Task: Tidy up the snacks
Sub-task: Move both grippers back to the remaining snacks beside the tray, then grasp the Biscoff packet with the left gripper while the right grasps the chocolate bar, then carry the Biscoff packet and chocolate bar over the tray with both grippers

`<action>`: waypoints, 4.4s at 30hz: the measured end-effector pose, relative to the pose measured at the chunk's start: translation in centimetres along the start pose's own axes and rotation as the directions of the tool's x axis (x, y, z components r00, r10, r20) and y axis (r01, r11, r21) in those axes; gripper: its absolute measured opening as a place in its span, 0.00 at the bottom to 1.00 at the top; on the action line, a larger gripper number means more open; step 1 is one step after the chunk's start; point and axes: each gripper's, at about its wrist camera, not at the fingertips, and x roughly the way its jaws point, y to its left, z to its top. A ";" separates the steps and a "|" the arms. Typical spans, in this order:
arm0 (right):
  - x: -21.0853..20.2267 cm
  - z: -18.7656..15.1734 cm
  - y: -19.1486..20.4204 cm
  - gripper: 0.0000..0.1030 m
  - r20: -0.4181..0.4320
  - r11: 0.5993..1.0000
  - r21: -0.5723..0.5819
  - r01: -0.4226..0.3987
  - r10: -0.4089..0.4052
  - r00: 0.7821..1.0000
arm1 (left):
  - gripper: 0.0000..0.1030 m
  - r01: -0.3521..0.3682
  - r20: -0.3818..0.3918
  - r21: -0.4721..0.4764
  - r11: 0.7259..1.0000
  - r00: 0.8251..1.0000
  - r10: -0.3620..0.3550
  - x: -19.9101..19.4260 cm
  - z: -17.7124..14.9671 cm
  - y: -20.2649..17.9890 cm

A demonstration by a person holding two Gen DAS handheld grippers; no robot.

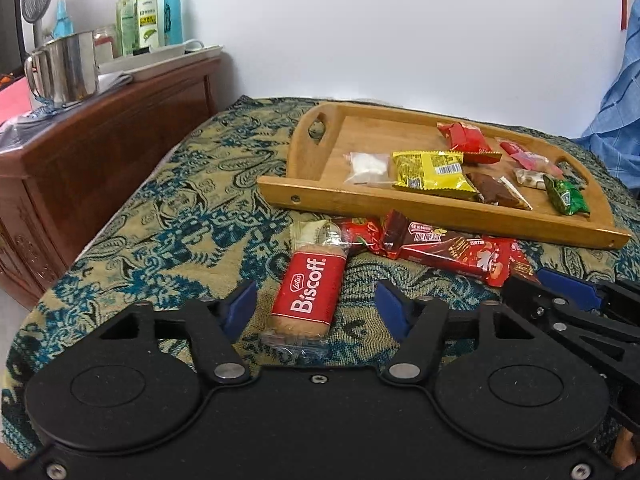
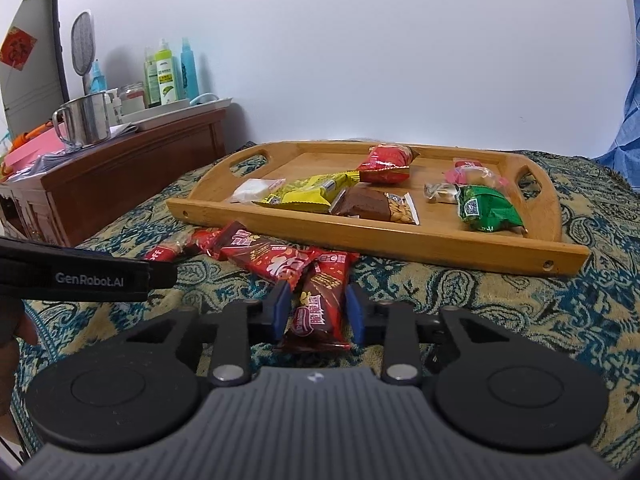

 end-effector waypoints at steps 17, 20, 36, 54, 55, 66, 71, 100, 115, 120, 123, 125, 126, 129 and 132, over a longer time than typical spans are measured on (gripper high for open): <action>0.7 -0.4 0.6 0.37 0.022 0.999 -0.015 0.043 -0.043 0.999 | 0.43 0.011 -0.007 -0.023 1.000 1.000 -0.011 1.0 -0.5 0.1; 0.8 -0.4 0.9 0.39 0.019 0.998 -0.029 0.057 -0.056 0.998 | 0.30 0.024 -0.006 -0.035 0.999 1.000 -0.024 0.7 -0.5 0.0; -0.8 -0.1 0.5 0.27 0.023 0.997 -0.016 0.074 -0.074 0.997 | 0.29 0.019 0.005 -0.031 0.999 1.000 -0.019 -2.2 -0.7 -1.0; -6.7 9.5 -2.7 0.27 0.122 0.970 0.185 0.156 -0.180 0.976 | 0.29 0.120 0.125 0.059 0.991 0.984 -0.126 -7.9 8.6 -1.5; -6.7 10.6 -2.9 0.27 0.125 0.968 0.200 0.152 -0.179 0.976 | 0.29 0.133 0.131 0.057 0.989 0.981 -0.140 -7.9 9.6 -1.5; -2.1 16.2 -7.0 0.27 0.211 0.921 0.385 0.056 -0.147 0.966 | 0.29 0.199 0.154 0.049 0.979 0.967 -0.205 -3.2 16.6 -1.0; 3.3 14.5 -9.4 0.27 0.153 0.891 0.449 0.070 -0.153 0.976 | 0.29 0.189 0.112 0.089 0.978 0.974 -0.198 2.2 16.7 -2.0; 15.6 11.6 -11.7 0.27 -0.133 0.892 0.400 0.212 -0.173 0.976 | 0.29 0.157 -0.038 0.109 0.982 0.987 -0.154 16.7 14.4 -6.7; 15.7 11.7 -12.0 0.27 -0.137 0.890 0.408 0.205 -0.162 0.977 | 0.30 0.138 -0.052 0.133 0.981 0.990 -0.133 17.5 14.1 -7.3; 15.7 11.7 -12.0 0.27 -0.138 0.891 0.405 0.206 -0.163 0.977 | 0.30 0.139 -0.051 0.131 0.981 0.990 -0.134 17.5 14.1 -7.3; 15.7 11.7 -12.0 0.27 -0.138 0.892 0.403 0.206 -0.163 0.977 | 0.30 0.139 -0.049 0.135 0.981 0.990 -0.134 17.6 14.1 -7.3; 15.7 11.8 -12.0 0.28 -0.138 0.893 0.400 0.206 -0.163 0.977 | 0.30 0.138 -0.050 0.134 0.981 0.990 -0.132 17.5 14.2 -7.3; 15.6 11.8 -11.9 0.29 -0.137 0.894 0.398 0.207 -0.165 0.977 | 0.30 0.135 -0.050 0.134 0.982 0.990 -0.129 17.5 14.2 -7.3; 15.4 11.9 -11.8 0.34 -0.127 0.897 0.392 0.201 -0.164 0.978 | 0.31 0.124 -0.050 0.144 0.982 0.992 -0.118 17.3 14.3 -7.4; 14.8 12.2 -11.5 0.34 -0.108 0.904 0.377 0.201 -0.172 0.979 | 0.31 0.119 -0.041 0.153 0.981 0.993 -0.114 16.6 14.4 -7.2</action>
